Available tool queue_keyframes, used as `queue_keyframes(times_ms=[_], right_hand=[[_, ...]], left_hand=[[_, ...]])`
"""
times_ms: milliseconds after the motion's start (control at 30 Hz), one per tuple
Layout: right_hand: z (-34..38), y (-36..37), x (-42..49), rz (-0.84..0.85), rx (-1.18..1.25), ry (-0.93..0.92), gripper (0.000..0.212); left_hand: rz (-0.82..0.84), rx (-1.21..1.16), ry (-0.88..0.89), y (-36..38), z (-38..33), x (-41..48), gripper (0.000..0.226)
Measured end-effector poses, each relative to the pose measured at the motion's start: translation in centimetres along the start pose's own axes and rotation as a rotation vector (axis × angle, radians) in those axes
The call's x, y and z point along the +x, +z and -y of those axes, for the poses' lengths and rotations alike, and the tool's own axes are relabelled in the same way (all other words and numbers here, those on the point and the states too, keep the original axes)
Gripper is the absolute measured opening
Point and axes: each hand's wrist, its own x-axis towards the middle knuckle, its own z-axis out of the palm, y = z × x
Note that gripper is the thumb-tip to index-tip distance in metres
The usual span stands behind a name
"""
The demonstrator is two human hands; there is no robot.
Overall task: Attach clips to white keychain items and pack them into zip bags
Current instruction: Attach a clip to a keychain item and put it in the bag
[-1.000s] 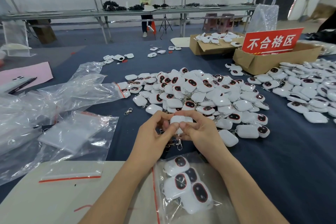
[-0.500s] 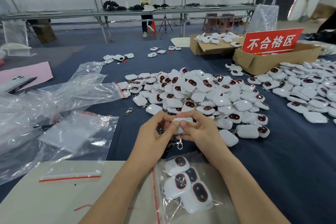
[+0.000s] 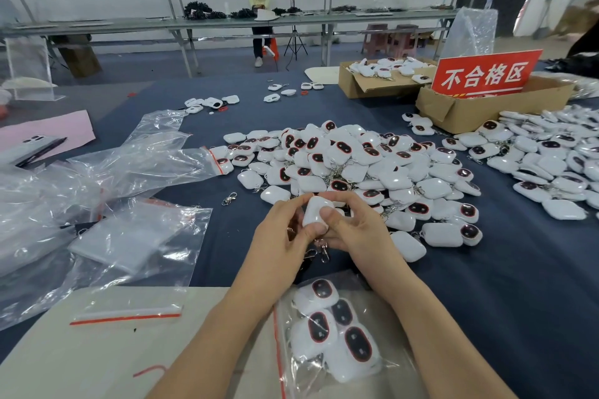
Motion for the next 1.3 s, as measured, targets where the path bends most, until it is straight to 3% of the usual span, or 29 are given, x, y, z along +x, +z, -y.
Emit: queue_keyframes(times_ms=[133, 200, 400, 767, 1100, 1300], right_hand=[[0.33, -0.37, -0.28, 0.073, -0.065, -0.048, 0.038], [0.34, -0.42, -0.3, 0.073, -0.082, -0.048, 0.042], [0.22, -0.3, -0.26, 0.047, -0.17, -0.045, 0.039], [0.05, 0.01, -0.06, 0.006, -0.054, 0.0, 0.036], [0.91, 0.51, -0.4, -0.036, -0.006, 0.047, 0.021], [0.68, 0.09, -0.12, -0.038, 0.117, 0.069, 0.024]], left_hand=[[-0.004, -0.079, -0.069, -0.08, 0.21, 0.02, 0.029], [0.028, -0.048, -0.073, -0.07, 0.39, -0.04, 0.035], [0.031, -0.004, -0.07, -0.11, 0.23, -0.24, 0.043], [0.019, -0.083, -0.119, -0.35, -0.04, -0.09, 0.048], [-0.022, -0.059, -0.081, -0.12, -0.09, -0.06, 0.059], [-0.009, -0.067, -0.09, -0.16, 0.09, 0.07, 0.029]])
